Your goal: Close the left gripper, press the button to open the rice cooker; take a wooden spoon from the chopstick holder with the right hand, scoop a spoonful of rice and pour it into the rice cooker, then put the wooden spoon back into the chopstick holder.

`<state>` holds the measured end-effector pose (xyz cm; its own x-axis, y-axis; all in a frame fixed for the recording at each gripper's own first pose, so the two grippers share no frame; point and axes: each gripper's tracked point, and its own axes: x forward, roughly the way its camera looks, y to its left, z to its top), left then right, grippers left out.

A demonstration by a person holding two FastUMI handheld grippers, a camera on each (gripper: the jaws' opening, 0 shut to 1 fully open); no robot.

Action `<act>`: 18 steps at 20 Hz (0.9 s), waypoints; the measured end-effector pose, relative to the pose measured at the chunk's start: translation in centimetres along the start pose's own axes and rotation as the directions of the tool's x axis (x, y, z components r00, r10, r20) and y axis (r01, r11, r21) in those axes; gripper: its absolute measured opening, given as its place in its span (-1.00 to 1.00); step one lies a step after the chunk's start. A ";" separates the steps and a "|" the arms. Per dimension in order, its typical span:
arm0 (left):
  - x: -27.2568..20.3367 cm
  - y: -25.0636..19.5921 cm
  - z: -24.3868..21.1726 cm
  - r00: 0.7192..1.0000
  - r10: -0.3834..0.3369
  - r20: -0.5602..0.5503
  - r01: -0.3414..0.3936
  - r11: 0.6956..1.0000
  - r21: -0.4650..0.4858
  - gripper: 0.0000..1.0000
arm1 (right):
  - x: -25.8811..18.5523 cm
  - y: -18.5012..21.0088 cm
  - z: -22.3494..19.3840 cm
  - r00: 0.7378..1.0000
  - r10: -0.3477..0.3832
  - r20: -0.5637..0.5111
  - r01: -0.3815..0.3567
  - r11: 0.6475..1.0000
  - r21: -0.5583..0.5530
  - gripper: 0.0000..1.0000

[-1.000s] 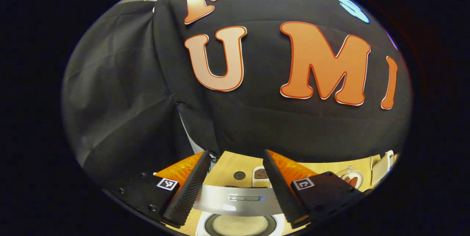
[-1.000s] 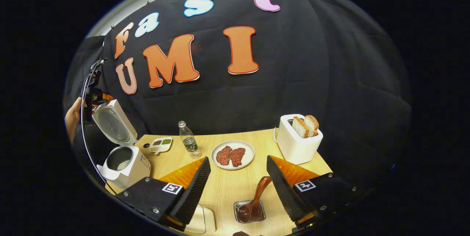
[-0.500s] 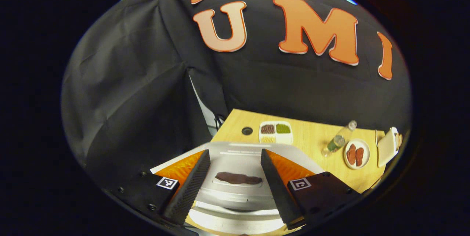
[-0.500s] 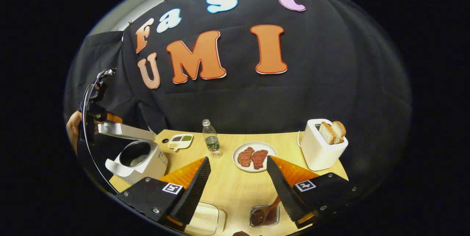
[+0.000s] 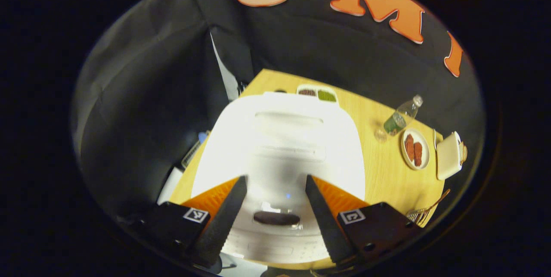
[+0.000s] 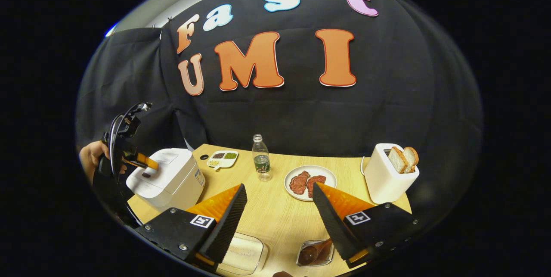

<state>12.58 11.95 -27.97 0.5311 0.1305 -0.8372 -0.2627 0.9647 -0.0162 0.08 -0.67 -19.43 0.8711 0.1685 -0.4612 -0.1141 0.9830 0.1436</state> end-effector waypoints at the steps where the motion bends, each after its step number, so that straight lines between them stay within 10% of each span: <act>1: -0.5 -0.1 -0.5 1.000 -0.002 -0.022 0.002 1.000 -0.016 0.95 | -0.2 0.2 0.1 1.000 0.007 0.003 -0.008 1.000 0.009 0.90; 8: -2.0 -0.4 1.3 0.964 0.052 0.259 -0.064 0.997 0.036 0.91 | -1.0 1.2 0.2 0.999 0.041 0.027 -0.040 0.999 -0.015 0.90; 18: -19.2 -6.5 5.1 0.739 -0.140 0.659 0.096 0.990 0.102 0.94 | -4.3 1.4 7.7 0.967 -0.016 0.256 0.044 0.994 -0.105 0.90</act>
<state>8.18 4.32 -8.99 0.9600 0.1124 -0.2565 -0.1269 0.9911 -0.0406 -0.11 -0.57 -10.51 0.9660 0.1290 -0.2238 -0.1253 0.9916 0.0308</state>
